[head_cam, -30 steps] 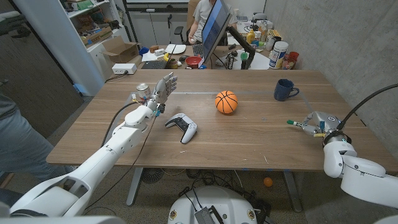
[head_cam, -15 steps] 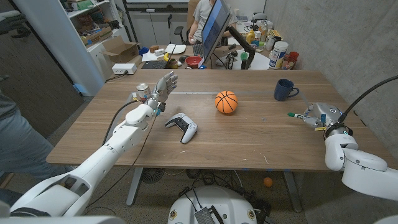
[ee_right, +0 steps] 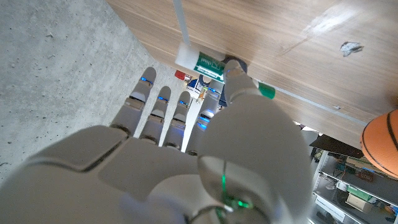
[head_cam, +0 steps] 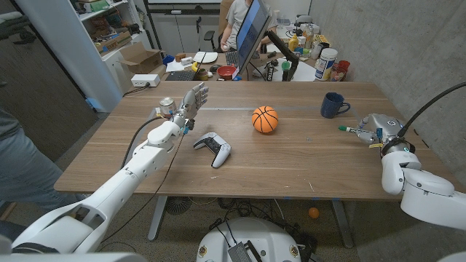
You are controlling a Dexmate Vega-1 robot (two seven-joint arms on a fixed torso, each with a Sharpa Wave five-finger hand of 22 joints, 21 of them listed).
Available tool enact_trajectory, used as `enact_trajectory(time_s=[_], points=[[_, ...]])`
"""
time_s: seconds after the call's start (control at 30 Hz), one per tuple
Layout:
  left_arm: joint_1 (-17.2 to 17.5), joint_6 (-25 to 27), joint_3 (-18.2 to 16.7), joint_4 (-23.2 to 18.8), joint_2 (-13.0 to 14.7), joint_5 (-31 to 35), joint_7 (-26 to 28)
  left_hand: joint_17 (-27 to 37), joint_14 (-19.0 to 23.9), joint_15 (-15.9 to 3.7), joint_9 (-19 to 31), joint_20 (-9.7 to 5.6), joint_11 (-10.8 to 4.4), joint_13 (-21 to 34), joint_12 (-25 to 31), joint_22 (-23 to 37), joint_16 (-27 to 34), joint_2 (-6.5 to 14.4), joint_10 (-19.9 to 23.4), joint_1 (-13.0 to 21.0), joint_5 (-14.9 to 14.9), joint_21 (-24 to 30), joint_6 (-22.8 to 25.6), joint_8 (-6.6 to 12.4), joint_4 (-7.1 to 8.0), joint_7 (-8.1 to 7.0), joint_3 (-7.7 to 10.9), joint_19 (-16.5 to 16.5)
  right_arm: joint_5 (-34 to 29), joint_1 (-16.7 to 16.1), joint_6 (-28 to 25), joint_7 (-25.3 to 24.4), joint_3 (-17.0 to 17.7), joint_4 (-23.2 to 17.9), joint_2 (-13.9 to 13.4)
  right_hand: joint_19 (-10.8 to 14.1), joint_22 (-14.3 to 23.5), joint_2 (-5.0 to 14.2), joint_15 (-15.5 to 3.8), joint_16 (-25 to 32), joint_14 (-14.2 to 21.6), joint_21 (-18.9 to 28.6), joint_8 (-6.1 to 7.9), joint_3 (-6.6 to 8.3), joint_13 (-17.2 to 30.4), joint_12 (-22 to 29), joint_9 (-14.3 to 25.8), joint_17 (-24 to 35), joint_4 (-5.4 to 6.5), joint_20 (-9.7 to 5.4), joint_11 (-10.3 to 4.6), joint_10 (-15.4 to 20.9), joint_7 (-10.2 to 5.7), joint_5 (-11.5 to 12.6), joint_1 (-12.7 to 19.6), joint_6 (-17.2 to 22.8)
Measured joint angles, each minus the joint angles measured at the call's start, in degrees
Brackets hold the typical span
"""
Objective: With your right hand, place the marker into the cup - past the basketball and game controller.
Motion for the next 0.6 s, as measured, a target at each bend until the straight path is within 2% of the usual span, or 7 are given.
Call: enact_trajectory(time_s=[0.3, 0.6], points=[[0.5, 0.1, -0.3, -0.5, 0.4, -0.2, 0.1, 0.0, 0.0, 0.0, 0.0, 0.0, 0.0, 0.0, 0.0, 0.0, 0.0, 0.0, 0.0, 0.0, 0.0, 0.0, 0.0, 0.0, 0.16, 0.0, 0.16, 0.0, -1.8, 1.6, -1.3, 1.2, -1.0, -0.7, -0.5, 0.2, 0.0, 0.0, 0.0, 0.0, 0.0, 0.0, 0.0, -0.48, 0.0, 0.0, 0.0, 0.0, 0.0, -0.21, 0.0, 0.0, 0.11, -0.2, 0.0, 0.1], [1.2, 0.1, -0.7, -1.2, 0.9, -0.5, 0.2, 0.0, -0.3, 0.26, 0.0, 0.0, 0.0, 0.0, 0.0, 0.0, 0.0, 0.0, 0.0, 0.0, 0.0, 0.0, 0.0, 0.0, 0.14, 0.0, 0.19, 0.0, -4.5, 4.7, -2.0, 3.2, -3.4, -1.3, -1.1, 0.2, 0.0, 0.43, -0.01, 0.0, 0.0, 0.0, 0.0, -0.8, 0.0, 0.0, 0.0, 0.3, 0.17, -0.2, -0.31, 0.3, 0.18, -0.4, 0.5, 0.2]])
